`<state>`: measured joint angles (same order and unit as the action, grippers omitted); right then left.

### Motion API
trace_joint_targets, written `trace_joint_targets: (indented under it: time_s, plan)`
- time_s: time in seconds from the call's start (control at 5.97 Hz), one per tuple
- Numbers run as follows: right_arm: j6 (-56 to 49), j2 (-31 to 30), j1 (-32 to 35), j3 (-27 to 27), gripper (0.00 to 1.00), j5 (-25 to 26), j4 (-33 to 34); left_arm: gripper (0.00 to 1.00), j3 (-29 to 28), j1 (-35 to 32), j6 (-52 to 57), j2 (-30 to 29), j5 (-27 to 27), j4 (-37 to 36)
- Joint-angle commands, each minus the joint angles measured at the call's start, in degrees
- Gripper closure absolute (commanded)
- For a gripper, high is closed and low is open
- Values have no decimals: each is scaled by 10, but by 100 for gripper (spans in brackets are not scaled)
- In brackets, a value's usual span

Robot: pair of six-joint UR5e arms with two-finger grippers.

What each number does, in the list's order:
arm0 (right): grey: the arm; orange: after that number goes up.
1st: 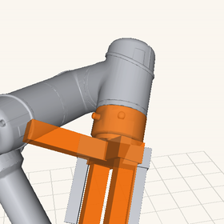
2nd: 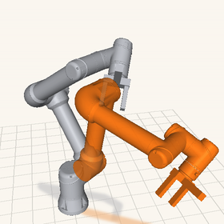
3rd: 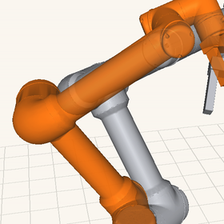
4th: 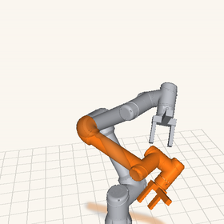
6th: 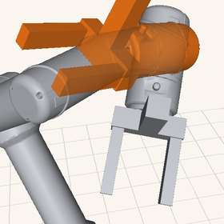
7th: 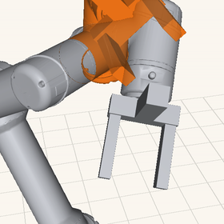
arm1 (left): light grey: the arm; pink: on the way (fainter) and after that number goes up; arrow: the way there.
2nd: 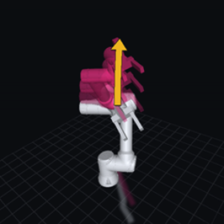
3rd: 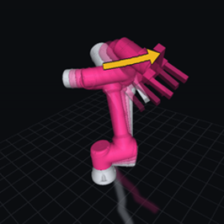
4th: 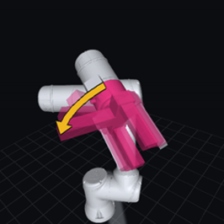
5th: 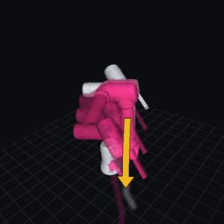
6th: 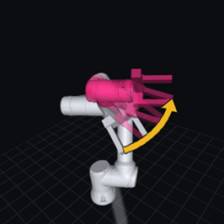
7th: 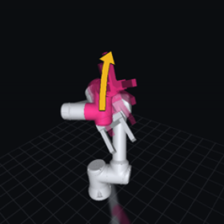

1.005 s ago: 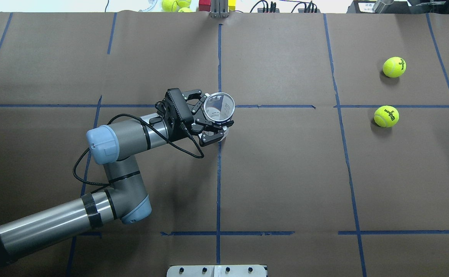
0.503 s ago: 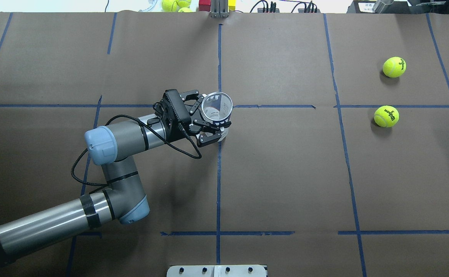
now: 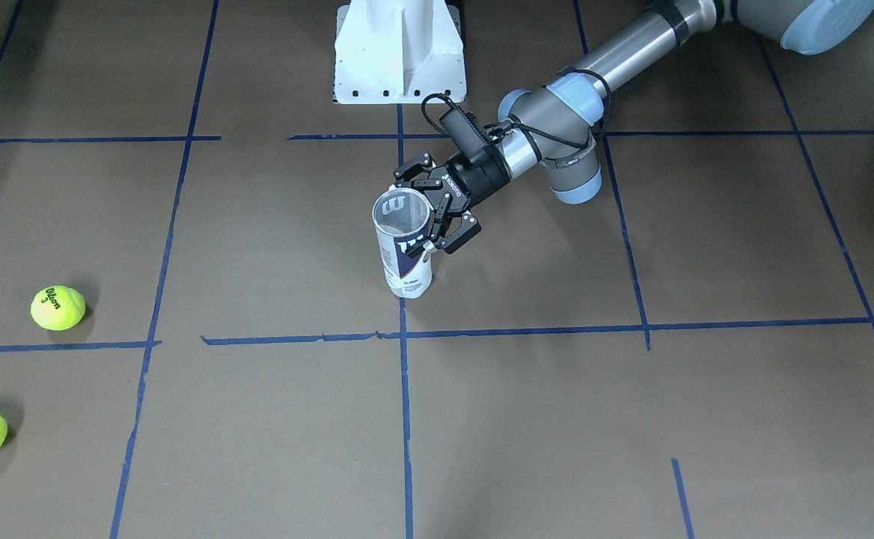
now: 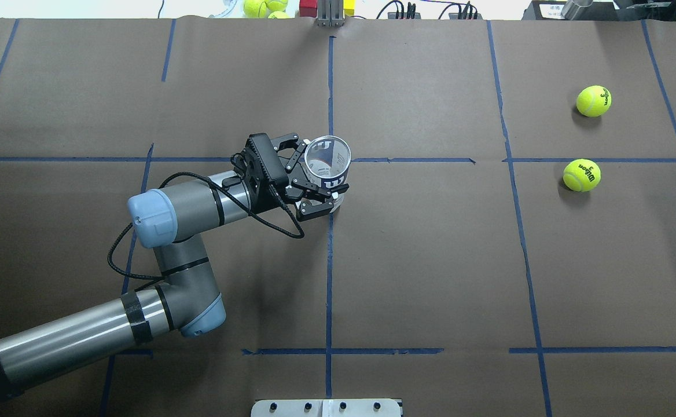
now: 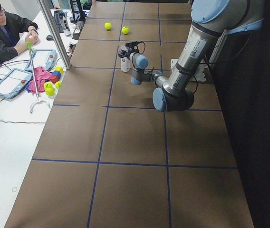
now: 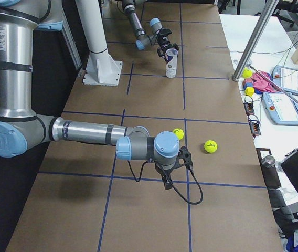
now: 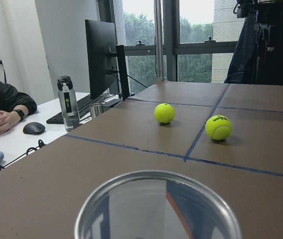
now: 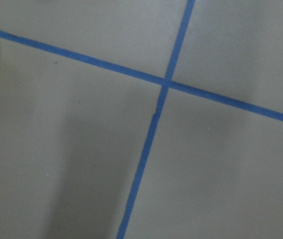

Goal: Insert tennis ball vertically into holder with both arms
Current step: 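Hold the upright can steady with the left gripper at table center, then grasp the nearer yellow tennis ball with the right gripper while left holds the can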

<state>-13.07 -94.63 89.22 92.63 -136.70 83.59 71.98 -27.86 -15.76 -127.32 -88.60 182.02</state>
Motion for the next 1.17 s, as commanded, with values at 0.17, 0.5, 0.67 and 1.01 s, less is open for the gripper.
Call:
trace_joint_targets:
  time_s: [0.17,0.5,0.67,1.01]
  plan:
    - [206,70,-128,4,0,5,-86,6,1,1,-2,0,1,0]
    - [288,109,-208,1,0,63,-116,5,0,1,-2,-1,12,0]
    - [365,110,-250,-1,0,94,-174,5,0,0,-2,-1,12,0]
    - [406,123,-308,-5,0,151,-196,5,1,1,-2,-2,12,0]
